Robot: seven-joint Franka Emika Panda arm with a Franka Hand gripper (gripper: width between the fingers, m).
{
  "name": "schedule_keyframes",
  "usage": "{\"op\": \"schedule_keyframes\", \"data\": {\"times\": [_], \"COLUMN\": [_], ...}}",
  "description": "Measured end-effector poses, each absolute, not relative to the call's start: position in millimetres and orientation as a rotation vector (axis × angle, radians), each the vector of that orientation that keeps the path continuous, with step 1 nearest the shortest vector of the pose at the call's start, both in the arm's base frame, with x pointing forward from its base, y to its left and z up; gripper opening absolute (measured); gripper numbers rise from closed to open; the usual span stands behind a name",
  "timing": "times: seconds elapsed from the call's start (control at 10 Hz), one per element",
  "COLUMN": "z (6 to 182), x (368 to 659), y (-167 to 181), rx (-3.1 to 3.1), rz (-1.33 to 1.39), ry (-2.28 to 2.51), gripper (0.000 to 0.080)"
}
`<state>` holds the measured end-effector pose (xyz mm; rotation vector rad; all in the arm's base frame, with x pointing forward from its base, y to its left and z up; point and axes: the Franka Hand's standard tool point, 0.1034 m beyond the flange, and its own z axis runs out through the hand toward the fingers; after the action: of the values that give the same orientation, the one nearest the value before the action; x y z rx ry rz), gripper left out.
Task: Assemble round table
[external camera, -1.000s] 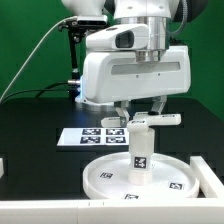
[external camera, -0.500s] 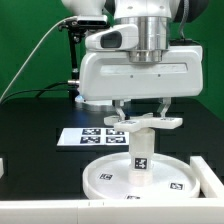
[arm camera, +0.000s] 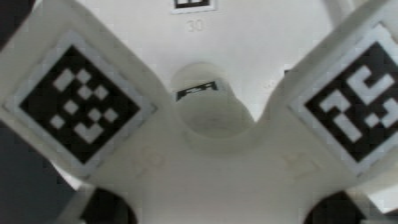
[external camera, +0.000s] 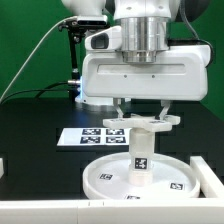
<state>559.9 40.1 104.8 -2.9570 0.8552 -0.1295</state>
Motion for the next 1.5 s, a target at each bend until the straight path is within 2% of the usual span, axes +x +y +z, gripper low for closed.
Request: {"op": "schedule_keyframes", "data": {"times": [0.5, 0.8, 0.9, 1.0, 1.1, 1.3, 1.5], "z": [104.7, 104.9, 106.3, 112.4, 120.2, 135.5, 139.3], "x": [560.5, 560.2, 560.7, 562.9, 565.9, 569.5, 565.7], "y": [40.3, 39.9, 38.5, 35.2, 35.5, 43.0, 52.9], "rx": [-2.589, -2.611, -2.657, -2.7, -2.76, -2.873, -2.969], "rz": [-0.07, -0.072, -0.08, -0.098, -0.125, -0.143, -0.168], "ry": [1.55, 1.513, 1.43, 1.335, 1.191, 0.875, 0.532], "gripper": [0.0446, 0.0461, 0.0461, 0.0607, 0.0637, 0.0647, 0.0649]}}
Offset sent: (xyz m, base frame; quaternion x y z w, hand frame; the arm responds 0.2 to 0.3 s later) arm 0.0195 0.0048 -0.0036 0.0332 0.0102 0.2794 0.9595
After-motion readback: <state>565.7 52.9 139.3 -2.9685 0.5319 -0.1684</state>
